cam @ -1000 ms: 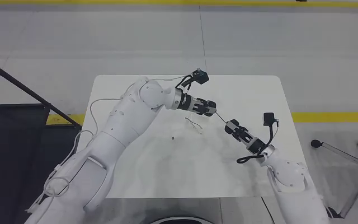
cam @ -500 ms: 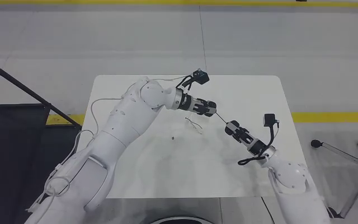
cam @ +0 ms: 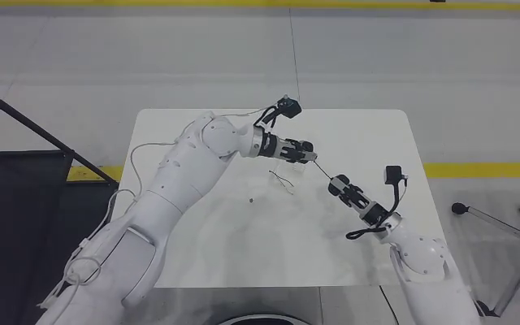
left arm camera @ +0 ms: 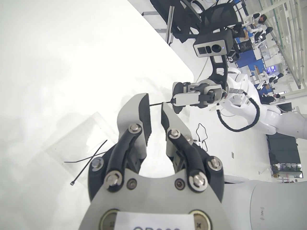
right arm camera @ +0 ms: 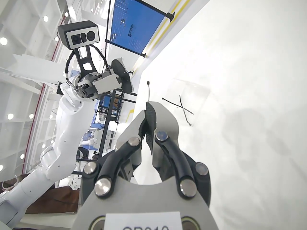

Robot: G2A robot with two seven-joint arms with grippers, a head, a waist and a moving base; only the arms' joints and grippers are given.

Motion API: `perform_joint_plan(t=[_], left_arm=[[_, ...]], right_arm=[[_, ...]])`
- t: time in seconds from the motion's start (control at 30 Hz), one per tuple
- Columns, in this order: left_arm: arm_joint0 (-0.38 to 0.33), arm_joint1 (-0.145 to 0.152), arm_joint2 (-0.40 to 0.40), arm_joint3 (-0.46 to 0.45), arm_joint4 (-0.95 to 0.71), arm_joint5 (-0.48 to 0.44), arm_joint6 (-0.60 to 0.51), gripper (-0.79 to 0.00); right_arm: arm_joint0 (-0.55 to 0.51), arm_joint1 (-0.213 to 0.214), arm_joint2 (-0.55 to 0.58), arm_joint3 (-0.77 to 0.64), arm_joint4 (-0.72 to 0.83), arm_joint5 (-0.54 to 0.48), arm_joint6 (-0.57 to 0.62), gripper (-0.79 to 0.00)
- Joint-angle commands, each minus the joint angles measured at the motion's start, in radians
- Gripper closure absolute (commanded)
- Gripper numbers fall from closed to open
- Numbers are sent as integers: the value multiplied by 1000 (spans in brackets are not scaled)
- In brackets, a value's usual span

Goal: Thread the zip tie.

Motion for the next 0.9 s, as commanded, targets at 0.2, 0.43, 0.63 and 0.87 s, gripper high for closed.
perform_joint_plan(t=[0.2, 0.43, 0.63, 0.87], left_arm=[[74, 4, -53, -26, -115, -44, 122, -785], [94, 0, -53, -41, -164, -61, 112, -785], [94, 0, -53, -41, -164, -61, 112, -785], [99, 0, -53, -44, -164, -60, 117, -785]], right_arm=[[-38, -6, 7, -60, 5, 55, -147, 0], [-51, -9, 9, -108, 22, 83, -176, 0], [-51, -6, 15, -122, -6, 81, -152, 0], [-51, -6, 15, -122, -6, 81, -152, 0]])
